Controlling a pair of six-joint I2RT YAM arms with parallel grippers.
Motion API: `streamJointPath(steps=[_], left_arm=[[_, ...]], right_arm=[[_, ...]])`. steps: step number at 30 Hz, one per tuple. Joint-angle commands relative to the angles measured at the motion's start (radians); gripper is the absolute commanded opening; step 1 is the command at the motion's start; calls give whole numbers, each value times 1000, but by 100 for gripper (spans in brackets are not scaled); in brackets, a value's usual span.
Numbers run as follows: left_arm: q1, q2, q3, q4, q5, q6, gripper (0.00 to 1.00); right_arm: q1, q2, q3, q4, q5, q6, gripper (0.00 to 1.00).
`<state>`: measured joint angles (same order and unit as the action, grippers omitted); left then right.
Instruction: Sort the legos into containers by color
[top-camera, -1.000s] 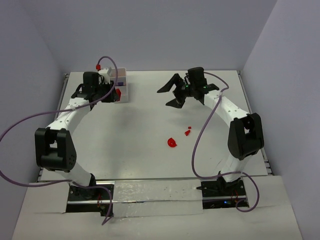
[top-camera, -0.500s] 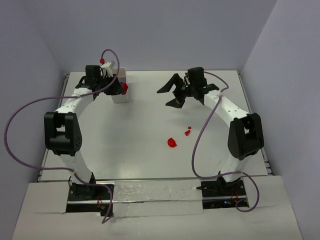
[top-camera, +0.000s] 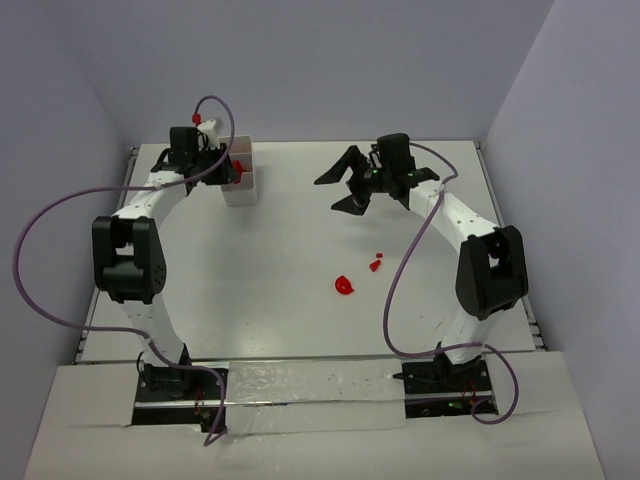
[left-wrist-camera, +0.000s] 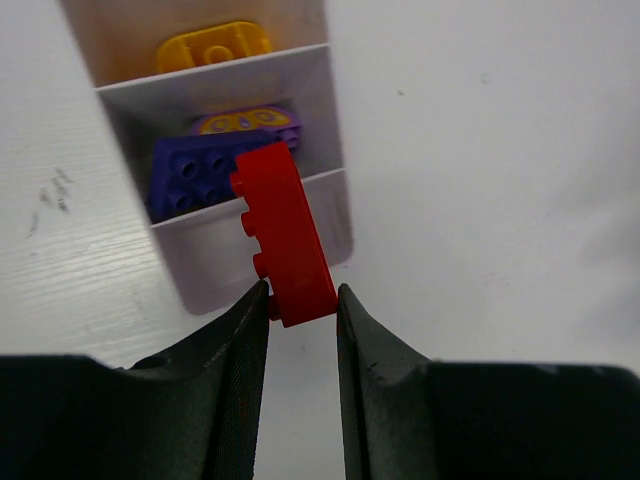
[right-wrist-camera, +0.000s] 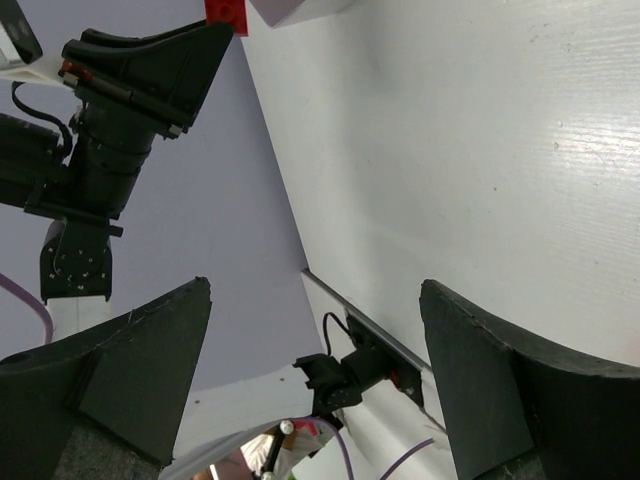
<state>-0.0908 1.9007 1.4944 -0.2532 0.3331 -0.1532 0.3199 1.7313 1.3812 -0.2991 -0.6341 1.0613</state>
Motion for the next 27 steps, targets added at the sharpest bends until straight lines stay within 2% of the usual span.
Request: streamJointPath(steps=[1,5,11,15,22,27], left_arm=[[18,-34,35,56,-138,-7,0],[25,-79,-17,101,-172,3,0],[29,-150,-47,106,86,58,0],[32,-140,-13,-16,139,89,0],[34,-223,-129,-23,136,-47,0],[36,-257,-169,-30,140,-209,0]], right_arm=[[-8,4,1,40,-19,9,92],[-7,2,-7,49,-24,11,92],[-7,-2,-7,55,-32,9,92],[-8,-4,-5,55,-31,10,92],[-8,-2,0,45,-29,10,92],[-10,-1,4,41,-27,9,92]])
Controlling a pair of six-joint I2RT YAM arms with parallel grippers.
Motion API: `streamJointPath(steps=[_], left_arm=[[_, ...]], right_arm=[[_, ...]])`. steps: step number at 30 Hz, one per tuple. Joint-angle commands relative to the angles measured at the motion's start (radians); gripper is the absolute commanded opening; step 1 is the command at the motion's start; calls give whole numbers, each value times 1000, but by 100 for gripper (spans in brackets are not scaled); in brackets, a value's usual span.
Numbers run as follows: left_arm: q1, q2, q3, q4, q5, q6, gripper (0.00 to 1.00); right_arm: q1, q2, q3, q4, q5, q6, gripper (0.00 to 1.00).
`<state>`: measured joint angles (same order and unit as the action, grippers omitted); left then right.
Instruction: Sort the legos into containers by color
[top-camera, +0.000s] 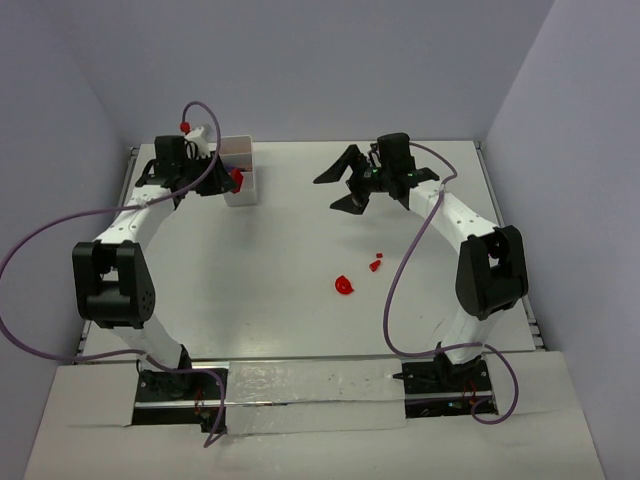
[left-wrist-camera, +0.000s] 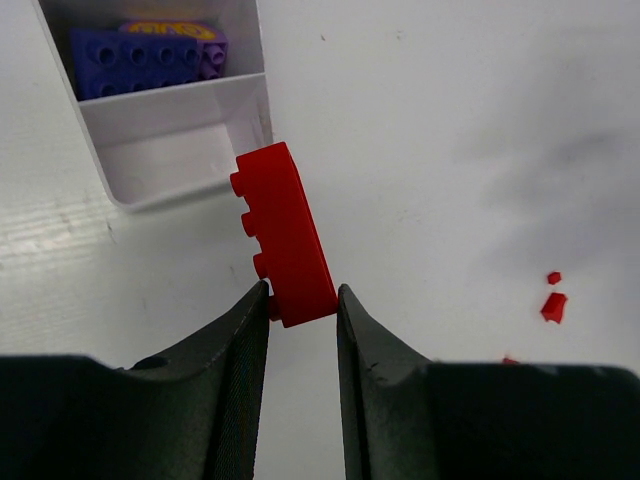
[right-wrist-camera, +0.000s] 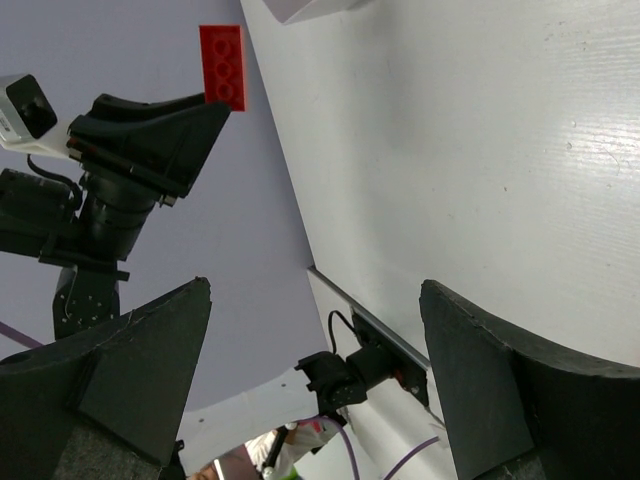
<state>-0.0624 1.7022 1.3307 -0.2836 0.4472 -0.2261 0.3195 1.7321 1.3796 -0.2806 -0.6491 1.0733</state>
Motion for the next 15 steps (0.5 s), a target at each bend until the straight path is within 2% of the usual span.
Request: streamJointPath(steps=[1,6,9,15], left_arm=[[7,-53,6,-13,20,-163,0],[8,33,82,-114,-53,-355,0],[15,79,96,-126,-45,-463,0],[32,106,96,-109,-28,-537,6]], right_arm=[[-10,0,6,23,-12,-3,92],[-10,-2,6,21,-11,-4,92],[-12,-6,5,18,-10,-5,92],[-20,-11,-9,21,-9,-10,92]])
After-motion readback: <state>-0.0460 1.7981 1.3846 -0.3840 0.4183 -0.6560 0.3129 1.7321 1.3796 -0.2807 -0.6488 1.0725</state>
